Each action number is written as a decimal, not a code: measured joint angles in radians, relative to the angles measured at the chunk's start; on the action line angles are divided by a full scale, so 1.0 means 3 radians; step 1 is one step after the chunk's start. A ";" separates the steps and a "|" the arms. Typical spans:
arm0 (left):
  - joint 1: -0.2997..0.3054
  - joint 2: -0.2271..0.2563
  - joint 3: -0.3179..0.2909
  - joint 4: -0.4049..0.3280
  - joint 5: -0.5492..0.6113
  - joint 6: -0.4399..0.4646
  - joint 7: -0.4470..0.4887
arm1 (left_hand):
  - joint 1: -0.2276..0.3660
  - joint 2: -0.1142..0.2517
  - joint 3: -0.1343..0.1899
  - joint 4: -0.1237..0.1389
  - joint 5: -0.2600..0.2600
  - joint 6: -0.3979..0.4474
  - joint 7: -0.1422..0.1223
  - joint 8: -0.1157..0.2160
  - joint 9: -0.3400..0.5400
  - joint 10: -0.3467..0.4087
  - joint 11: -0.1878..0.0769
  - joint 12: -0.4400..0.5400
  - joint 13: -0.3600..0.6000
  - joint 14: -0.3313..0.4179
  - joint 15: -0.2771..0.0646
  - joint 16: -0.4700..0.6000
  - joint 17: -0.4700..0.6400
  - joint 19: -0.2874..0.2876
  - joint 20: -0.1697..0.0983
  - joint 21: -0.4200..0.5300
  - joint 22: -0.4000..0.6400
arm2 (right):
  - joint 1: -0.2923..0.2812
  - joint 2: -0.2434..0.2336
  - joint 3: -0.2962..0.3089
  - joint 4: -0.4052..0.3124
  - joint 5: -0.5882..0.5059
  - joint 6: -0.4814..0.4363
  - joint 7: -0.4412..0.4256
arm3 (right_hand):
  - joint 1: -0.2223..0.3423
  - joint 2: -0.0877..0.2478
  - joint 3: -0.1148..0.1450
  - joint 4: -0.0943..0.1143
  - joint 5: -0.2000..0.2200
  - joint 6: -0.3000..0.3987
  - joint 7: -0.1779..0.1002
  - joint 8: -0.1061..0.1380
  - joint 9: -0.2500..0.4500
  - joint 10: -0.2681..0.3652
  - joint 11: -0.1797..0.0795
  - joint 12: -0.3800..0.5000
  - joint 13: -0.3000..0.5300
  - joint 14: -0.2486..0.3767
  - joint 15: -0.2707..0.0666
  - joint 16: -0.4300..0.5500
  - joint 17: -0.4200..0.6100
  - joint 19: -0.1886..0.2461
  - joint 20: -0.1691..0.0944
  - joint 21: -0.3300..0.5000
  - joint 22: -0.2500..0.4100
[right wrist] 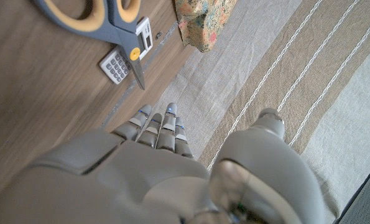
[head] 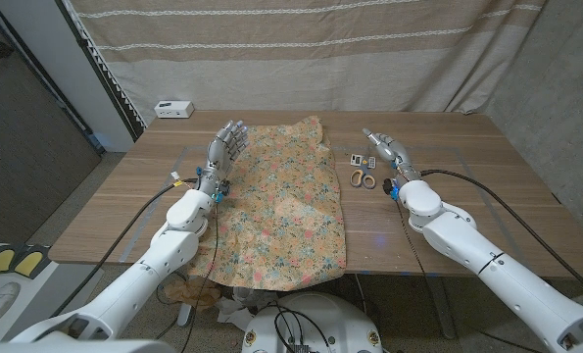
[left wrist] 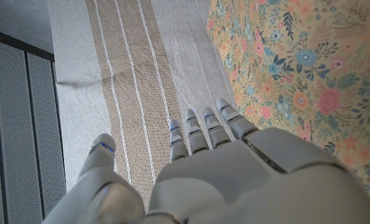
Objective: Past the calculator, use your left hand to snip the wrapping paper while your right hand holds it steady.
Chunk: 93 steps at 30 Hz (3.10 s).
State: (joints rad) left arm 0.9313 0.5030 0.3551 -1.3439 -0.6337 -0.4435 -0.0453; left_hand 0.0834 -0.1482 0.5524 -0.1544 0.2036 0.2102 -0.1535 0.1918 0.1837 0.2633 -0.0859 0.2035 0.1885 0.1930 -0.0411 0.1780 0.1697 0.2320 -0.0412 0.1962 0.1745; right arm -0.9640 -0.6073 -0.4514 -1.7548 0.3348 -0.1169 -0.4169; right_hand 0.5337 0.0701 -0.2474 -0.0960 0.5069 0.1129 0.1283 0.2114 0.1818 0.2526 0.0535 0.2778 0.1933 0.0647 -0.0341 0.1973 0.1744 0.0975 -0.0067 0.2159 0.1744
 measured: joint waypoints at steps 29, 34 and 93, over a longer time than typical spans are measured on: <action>0.0188 0.0077 -0.0052 -0.0178 -0.0039 0.0012 0.0047 | 0.0044 0.0009 -0.0027 0.0000 0.0016 0.0116 0.0041 0.0028 0.0000 0.0066 -0.0065 0.0000 -0.0008 0.0000 0.0000 0.0000 0.0000 0.0000 0.0000 0.0000 0.0000 | -0.0043 0.0113 -0.0133 -0.0422 -0.0417 -0.0892 -0.0550 | 0.0179 0.0065 0.0040 -0.0067 0.0013 0.0202 0.0024 0.0052 0.0000 0.0159 0.0018 0.0039 -0.0001 0.0110 0.0006 -0.0020 0.0000 0.0115 0.0084 0.0000 0.0000; 0.0211 0.0085 -0.0052 -0.0220 -0.0039 0.0038 0.0065 | 0.0045 0.0009 -0.0027 0.0000 0.0017 0.0135 0.0057 0.0028 0.0000 0.0075 -0.0058 0.0000 -0.0008 -0.0018 0.0019 0.0000 0.0000 0.0000 0.0000 0.0000 0.0000 | -0.0043 0.0123 -0.0156 -0.0473 -0.0481 -0.1074 -0.0632 | 0.0206 0.0091 0.0054 -0.0081 0.0013 0.0258 0.0004 0.0052 0.0008 0.0197 0.0017 0.0039 -0.0001 0.0042 0.0038 -0.0055 0.0000 0.0067 0.0131 -0.0023 0.0000; 0.0176 0.0048 -0.0049 -0.0199 -0.0016 0.0005 0.0085 | 0.0102 0.0005 -0.0060 -0.0005 0.0016 0.0401 0.0077 0.0090 0.0000 0.0240 -0.0060 0.0026 0.0000 -0.0018 0.0018 0.0000 0.0000 0.0000 0.0000 0.0000 0.0000 | 0.0215 0.0607 -0.0610 -0.0417 -0.1269 -0.2133 -0.1233 | 0.0754 0.0096 0.0238 -0.0162 -0.0064 0.1249 -0.0344 0.0206 0.0007 0.1050 -0.0276 0.0271 -0.0023 0.0428 -0.0035 -0.0039 0.0000 0.0268 0.0185 -0.0023 0.0016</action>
State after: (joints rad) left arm 0.9843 0.5175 0.3403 -1.4037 -0.6385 -0.4421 -0.0198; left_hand 0.1139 -0.1468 0.5345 -0.1558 0.2086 0.3305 -0.1303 0.2189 0.1836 0.3352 -0.1037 0.2113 0.1886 0.1876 -0.0356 0.1780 0.1696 0.2320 -0.0412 0.1962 0.1744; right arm -0.8996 -0.4252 -0.6344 -1.8800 -0.0459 -0.7567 -0.7867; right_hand 0.7598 0.0989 -0.1759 -0.1447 0.4877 0.4877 0.0251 0.2731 0.1838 0.5674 -0.0294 0.3592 0.1864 0.1932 -0.0446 0.1857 0.1743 0.1778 0.0487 0.2091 0.1793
